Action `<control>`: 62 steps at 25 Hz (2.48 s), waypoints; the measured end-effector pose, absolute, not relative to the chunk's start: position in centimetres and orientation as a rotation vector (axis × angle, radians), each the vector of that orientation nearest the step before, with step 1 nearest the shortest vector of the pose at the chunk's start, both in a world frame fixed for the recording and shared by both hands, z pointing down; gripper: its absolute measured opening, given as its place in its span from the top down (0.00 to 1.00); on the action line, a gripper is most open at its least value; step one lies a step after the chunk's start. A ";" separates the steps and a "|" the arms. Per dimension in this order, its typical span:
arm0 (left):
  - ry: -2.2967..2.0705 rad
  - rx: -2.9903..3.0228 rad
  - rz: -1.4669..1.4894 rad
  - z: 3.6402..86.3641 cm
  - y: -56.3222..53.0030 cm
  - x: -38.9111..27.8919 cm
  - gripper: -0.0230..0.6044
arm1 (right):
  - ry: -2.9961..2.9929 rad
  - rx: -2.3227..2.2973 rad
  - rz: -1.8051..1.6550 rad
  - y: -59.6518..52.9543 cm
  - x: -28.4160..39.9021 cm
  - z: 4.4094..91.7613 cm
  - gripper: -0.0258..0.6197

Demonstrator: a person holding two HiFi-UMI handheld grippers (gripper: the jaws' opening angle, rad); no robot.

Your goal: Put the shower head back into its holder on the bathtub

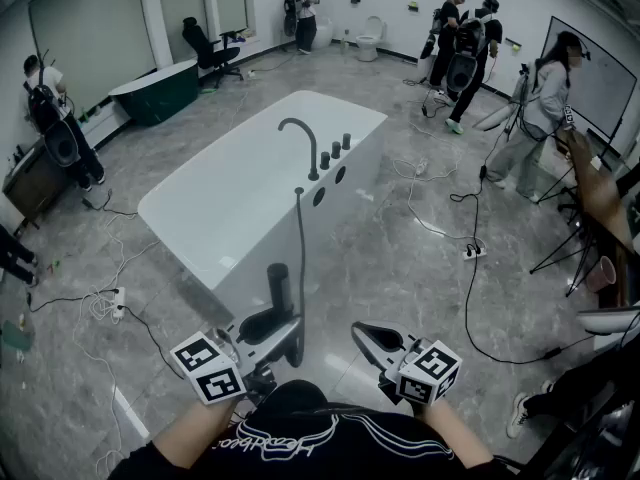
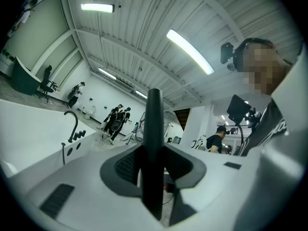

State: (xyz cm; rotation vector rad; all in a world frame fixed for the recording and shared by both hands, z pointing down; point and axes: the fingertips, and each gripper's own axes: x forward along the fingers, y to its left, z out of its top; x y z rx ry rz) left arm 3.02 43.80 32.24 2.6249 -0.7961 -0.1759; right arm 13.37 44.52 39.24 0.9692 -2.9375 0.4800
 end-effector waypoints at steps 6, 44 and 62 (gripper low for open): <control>-0.784 2.612 -0.179 32.2 43.3 3.7 0.75 | -2.935 0.965 0.495 44.4 14.0 39.4 0.94; -0.794 2.576 -0.318 29.8 6.0 -3.7 0.75 | -2.817 0.929 0.679 14.1 7.1 48.3 0.92; -0.647 2.588 -0.464 25.1 -6.9 -5.5 0.75 | -2.672 0.586 0.608 3.1 -3.8 60.2 0.68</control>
